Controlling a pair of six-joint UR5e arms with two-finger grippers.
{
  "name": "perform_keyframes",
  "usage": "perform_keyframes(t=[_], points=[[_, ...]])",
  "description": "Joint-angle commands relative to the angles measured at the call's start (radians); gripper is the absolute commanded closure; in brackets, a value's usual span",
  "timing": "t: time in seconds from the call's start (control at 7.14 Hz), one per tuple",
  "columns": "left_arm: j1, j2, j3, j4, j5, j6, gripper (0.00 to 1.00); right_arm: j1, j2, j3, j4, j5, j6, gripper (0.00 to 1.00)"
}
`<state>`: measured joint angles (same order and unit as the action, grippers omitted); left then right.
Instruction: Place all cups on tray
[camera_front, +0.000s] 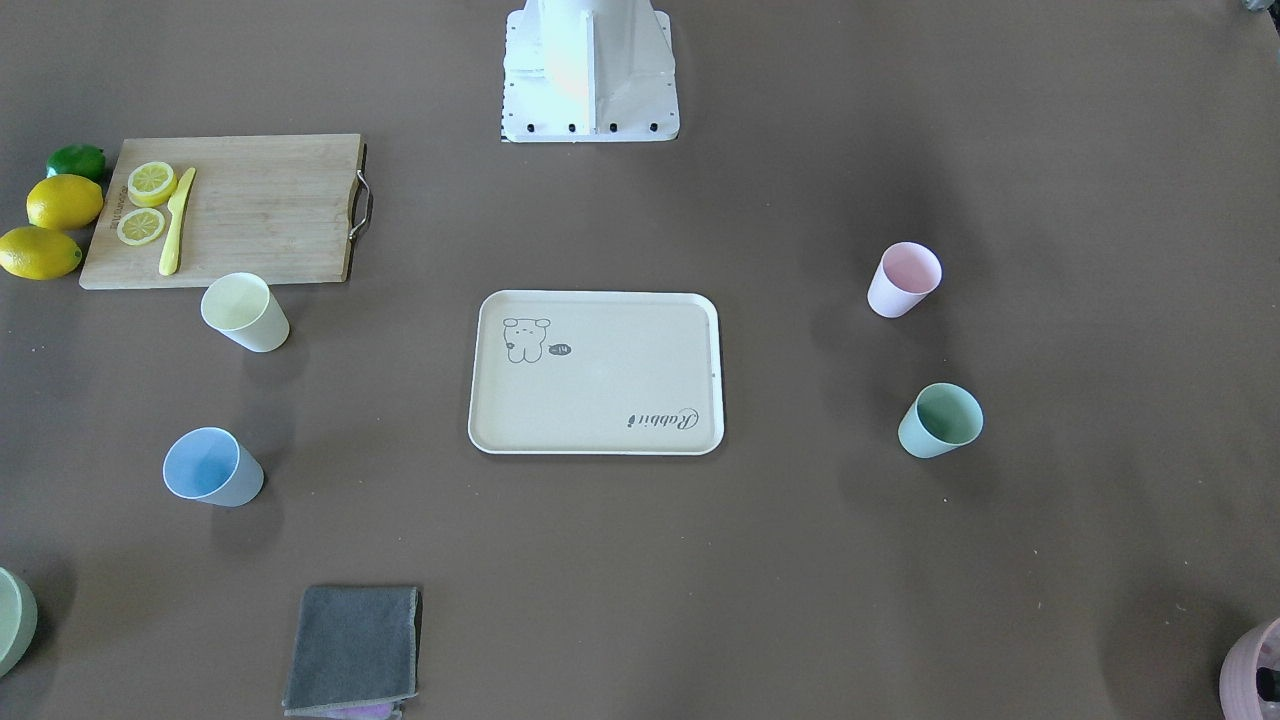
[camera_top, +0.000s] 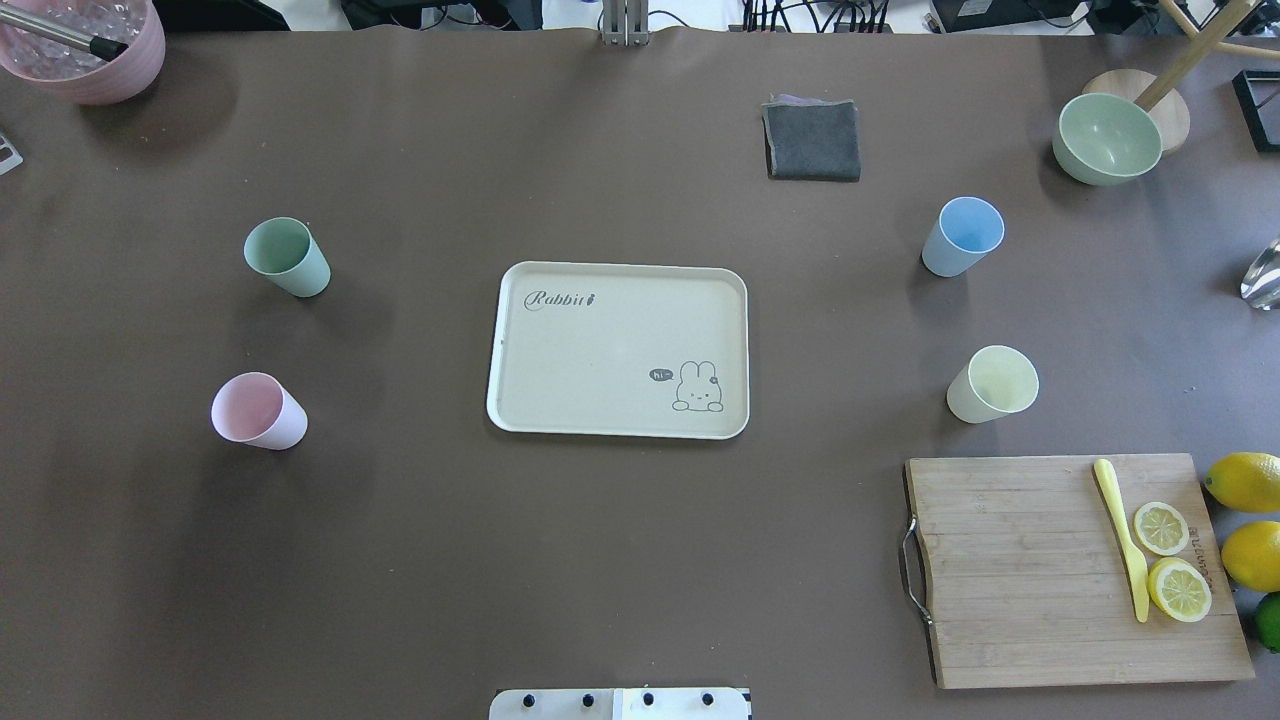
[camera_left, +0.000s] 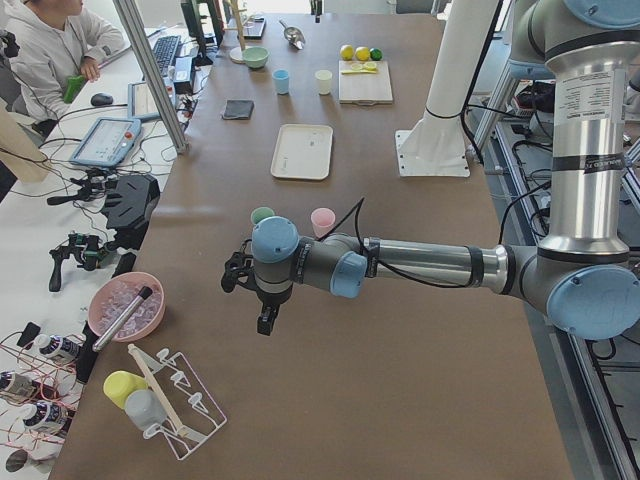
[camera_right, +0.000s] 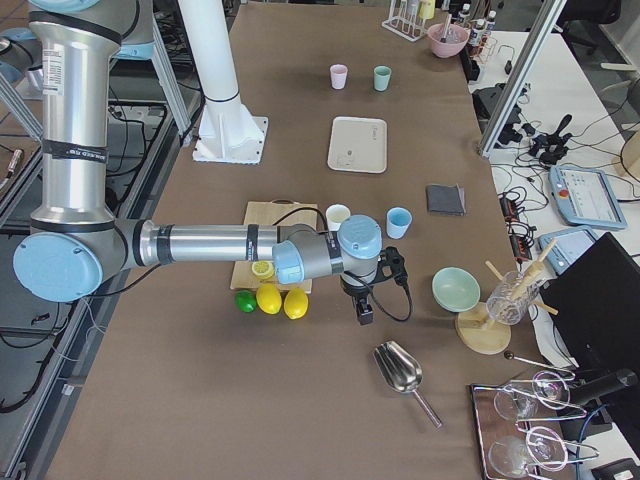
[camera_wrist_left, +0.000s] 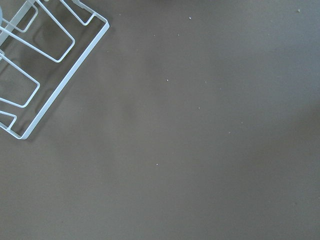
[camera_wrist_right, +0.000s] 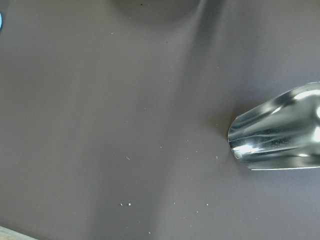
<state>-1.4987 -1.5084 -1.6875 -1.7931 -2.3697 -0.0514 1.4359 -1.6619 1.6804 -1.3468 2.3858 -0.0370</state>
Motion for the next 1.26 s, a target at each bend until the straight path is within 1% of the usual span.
perform_keyframes(t=[0.0,0.14,0.28,0.42,0.56,0.7,0.84,0.98,1.12], points=[[0.0,0.0,-0.004,-0.002,-0.005,0.001,0.02,0.0,0.004,-0.001,0.0,0.049,0.008,0.0],[0.003,-0.006,-0.014,-0.009,-0.005,-0.02,0.02,-0.002,0.005,0.01,0.0,0.085,0.023,0.0],[0.047,-0.01,-0.07,-0.026,-0.003,-0.212,0.02,-0.029,0.011,0.04,0.003,0.093,0.111,0.0],[0.125,-0.004,-0.114,-0.079,0.004,-0.373,0.02,-0.09,0.022,0.089,0.003,0.09,0.255,0.0],[0.196,-0.01,-0.124,-0.136,0.006,-0.481,0.02,-0.151,0.031,0.134,0.005,0.084,0.361,0.0],[0.272,-0.018,-0.151,-0.162,0.039,-0.595,0.03,-0.208,0.036,0.157,0.059,0.076,0.459,0.0],[0.347,-0.019,-0.19,-0.163,0.114,-0.664,0.03,-0.31,0.039,0.168,0.168,0.011,0.632,0.0],[0.394,-0.035,-0.193,-0.166,0.128,-0.712,0.03,-0.407,0.044,0.167,0.214,-0.058,0.737,0.02],[0.415,-0.052,-0.192,-0.166,0.144,-0.731,0.03,-0.463,0.077,0.159,0.216,-0.078,0.793,0.05]])
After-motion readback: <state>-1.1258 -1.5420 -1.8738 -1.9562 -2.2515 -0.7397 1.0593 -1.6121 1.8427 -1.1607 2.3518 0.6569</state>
